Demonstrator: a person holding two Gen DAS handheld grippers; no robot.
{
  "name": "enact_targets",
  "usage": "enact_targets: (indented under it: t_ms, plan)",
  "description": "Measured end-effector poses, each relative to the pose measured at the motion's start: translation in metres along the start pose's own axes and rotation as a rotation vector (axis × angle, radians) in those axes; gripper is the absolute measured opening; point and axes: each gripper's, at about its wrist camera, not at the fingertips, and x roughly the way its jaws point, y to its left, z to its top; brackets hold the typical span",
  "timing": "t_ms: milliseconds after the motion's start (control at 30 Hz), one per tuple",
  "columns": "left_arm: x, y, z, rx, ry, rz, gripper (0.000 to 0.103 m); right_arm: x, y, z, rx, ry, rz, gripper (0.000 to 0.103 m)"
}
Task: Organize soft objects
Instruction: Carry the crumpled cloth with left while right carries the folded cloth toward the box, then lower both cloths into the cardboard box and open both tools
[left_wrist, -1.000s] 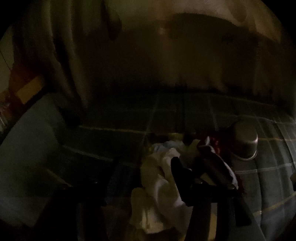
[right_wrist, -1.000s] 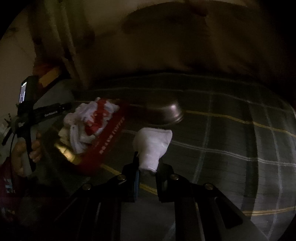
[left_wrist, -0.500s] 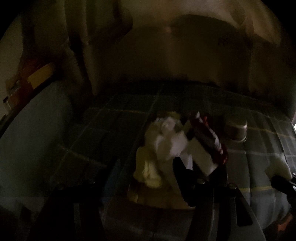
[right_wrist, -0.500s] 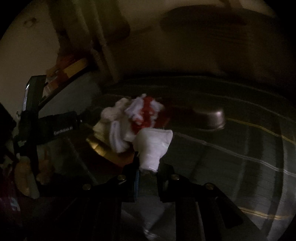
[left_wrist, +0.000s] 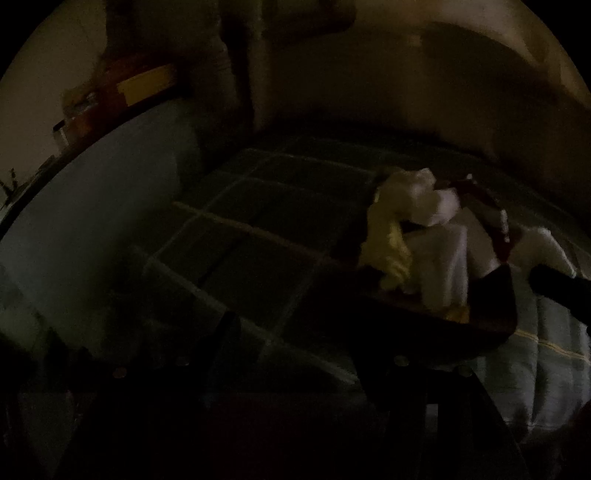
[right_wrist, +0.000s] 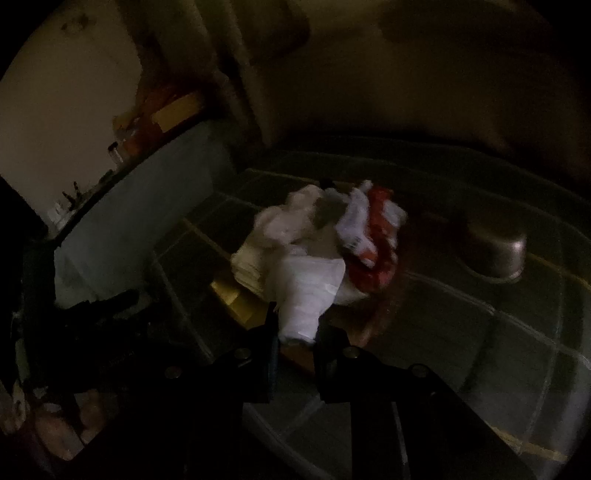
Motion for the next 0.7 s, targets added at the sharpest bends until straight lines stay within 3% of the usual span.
enact_targets:
  t_ms: [233, 700]
  plan:
    - [-0.006, 0.001, 0.0, -0.013, -0.048, -0.009, 0.06, 0.024, 0.025, 0.012, -0.045, 0.023, 0.007, 0.016]
    - [-0.005, -0.001, 0.002, -0.017, -0.029, -0.076, 0.06, 0.066, 0.043, 0.009, -0.09, 0.074, -0.02, 0.018]
